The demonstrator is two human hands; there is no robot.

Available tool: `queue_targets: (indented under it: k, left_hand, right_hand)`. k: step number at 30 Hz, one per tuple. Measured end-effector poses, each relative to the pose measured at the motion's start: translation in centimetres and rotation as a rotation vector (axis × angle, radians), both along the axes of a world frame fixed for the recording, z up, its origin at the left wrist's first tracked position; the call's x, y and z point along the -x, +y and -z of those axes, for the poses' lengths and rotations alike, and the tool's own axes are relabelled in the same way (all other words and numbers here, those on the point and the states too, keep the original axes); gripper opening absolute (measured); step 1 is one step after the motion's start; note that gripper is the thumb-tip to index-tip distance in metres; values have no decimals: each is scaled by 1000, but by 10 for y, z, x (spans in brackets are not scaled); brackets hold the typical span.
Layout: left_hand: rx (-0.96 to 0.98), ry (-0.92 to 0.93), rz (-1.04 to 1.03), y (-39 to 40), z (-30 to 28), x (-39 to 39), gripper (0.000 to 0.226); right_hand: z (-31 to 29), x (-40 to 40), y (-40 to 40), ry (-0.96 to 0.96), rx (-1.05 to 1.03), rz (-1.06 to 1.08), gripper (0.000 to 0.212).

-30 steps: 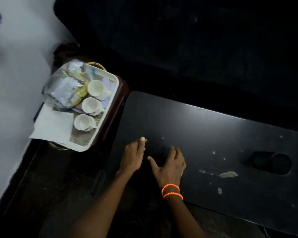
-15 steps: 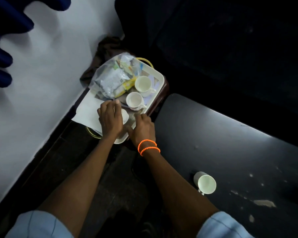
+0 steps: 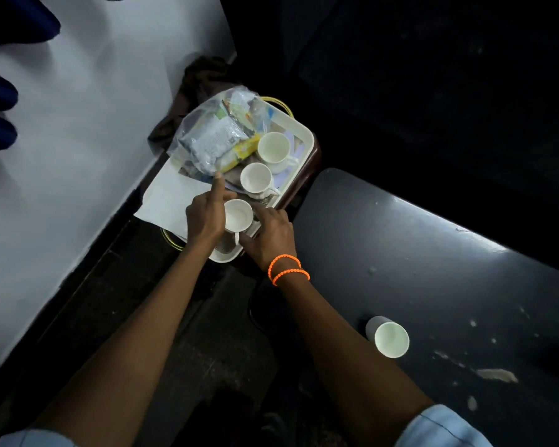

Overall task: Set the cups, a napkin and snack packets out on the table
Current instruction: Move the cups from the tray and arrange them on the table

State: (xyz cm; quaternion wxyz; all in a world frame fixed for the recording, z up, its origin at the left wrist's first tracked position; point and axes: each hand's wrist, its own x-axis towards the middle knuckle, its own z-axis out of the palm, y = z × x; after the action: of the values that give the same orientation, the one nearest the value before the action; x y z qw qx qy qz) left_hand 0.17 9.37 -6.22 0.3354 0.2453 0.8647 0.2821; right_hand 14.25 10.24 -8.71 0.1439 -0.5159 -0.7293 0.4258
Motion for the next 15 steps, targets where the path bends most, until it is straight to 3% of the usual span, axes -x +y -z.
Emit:
queue_targets:
  k: [3, 7, 11, 15]
  left_hand:
    - [-48, 3, 50, 1, -8, -18, 74]
    - [-147, -150, 21, 3, -4, -61, 62]
    - [-145, -286, 99, 13, 14, -127, 67]
    - [-38, -320, 315, 20, 37, -198, 61]
  right_hand:
    - [-3, -24, -2, 123, 29, 67, 60]
    - [-3, -79, 2, 153, 48, 129, 58]
    - [2, -150, 9, 31, 85, 190, 60]
    - [13, -220, 18, -106, 154, 213, 70]
